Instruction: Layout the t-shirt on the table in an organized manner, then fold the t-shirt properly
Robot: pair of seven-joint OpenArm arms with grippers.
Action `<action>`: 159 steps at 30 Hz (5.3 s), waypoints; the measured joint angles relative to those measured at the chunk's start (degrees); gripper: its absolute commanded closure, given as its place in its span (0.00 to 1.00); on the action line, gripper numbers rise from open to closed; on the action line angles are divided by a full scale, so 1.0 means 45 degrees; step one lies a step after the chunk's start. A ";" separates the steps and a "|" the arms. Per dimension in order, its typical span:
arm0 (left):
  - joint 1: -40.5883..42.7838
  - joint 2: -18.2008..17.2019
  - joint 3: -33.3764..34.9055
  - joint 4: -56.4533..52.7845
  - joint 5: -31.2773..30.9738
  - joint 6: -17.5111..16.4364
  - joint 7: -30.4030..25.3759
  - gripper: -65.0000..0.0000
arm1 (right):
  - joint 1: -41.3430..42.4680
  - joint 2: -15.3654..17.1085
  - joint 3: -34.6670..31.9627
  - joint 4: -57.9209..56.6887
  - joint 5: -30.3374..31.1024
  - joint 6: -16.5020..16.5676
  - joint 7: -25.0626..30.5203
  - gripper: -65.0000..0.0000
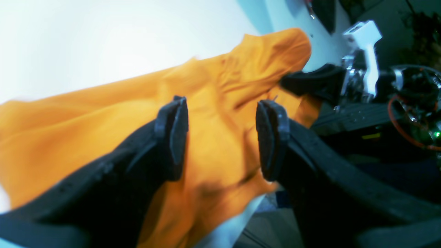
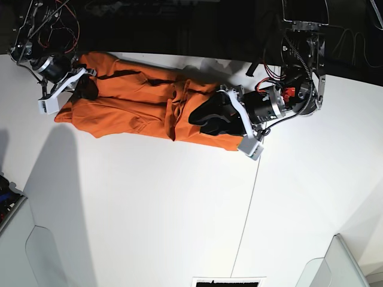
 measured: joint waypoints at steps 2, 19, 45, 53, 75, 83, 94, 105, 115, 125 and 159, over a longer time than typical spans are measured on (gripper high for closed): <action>0.0000 -0.0233 -0.0257 0.0005 -0.0257 0.0000 0.0039 0.48 | 0.0223 0.0175 0.0350 0.0000 -0.0112 0.0000 -0.0034 1.00; 0.0355 -0.0651 0.0029 -0.2832 0.1870 -0.0083 -0.2501 0.48 | 0.0389 0.2263 0.0719 0.3055 0.2059 -0.0005 -0.1010 1.00; -0.0520 -0.0151 0.0209 -0.4711 0.1132 -0.0393 -0.2526 0.48 | 0.1554 -0.0962 -0.8194 0.4648 -0.2200 -0.0194 -0.0160 0.49; -0.1127 -0.0418 -0.0214 -0.4862 -0.1491 -0.0175 0.0223 0.48 | 0.2735 -0.0962 -0.8194 0.4658 -0.2142 -0.0185 -0.0136 0.50; 0.0272 -0.3371 0.0180 0.2895 -0.2739 -0.0010 0.1996 0.77 | 0.2608 0.0160 -0.4133 0.4333 -0.1977 -0.0593 -0.0991 1.00; 0.0364 -0.2195 0.2633 0.2623 -0.1710 -0.0005 0.1598 0.77 | 0.2424 0.0141 -0.5673 0.2069 -0.1535 -0.0243 0.0165 1.00; 0.0384 -0.1530 0.2769 0.2288 0.0748 0.0000 0.0787 0.77 | 0.3920 -0.1151 -0.8019 0.1899 -0.2157 -0.0233 0.0248 1.00; 0.0389 -0.1642 0.0529 0.1491 -0.0631 0.0000 0.0631 0.77 | 0.5217 -0.2365 -0.8364 0.0525 -0.3585 -0.0233 0.0593 1.00; 0.0321 -0.1705 0.2667 0.1501 -0.0719 -0.0005 -0.0029 0.77 | 0.5921 -0.1894 -0.6387 -0.0729 -0.3842 -0.0238 0.1302 1.00; -0.0612 -0.1710 0.4930 -0.1457 0.4595 -0.0126 -0.3167 0.77 | 0.5809 -0.0879 -0.7174 -0.3570 -0.4561 -0.0233 0.1574 1.00; -0.3648 -0.5051 0.4396 0.1205 -0.1054 -0.0019 0.0981 0.89 | 0.3444 0.0209 -0.4187 -0.0408 -0.1739 -0.0204 0.0389 1.00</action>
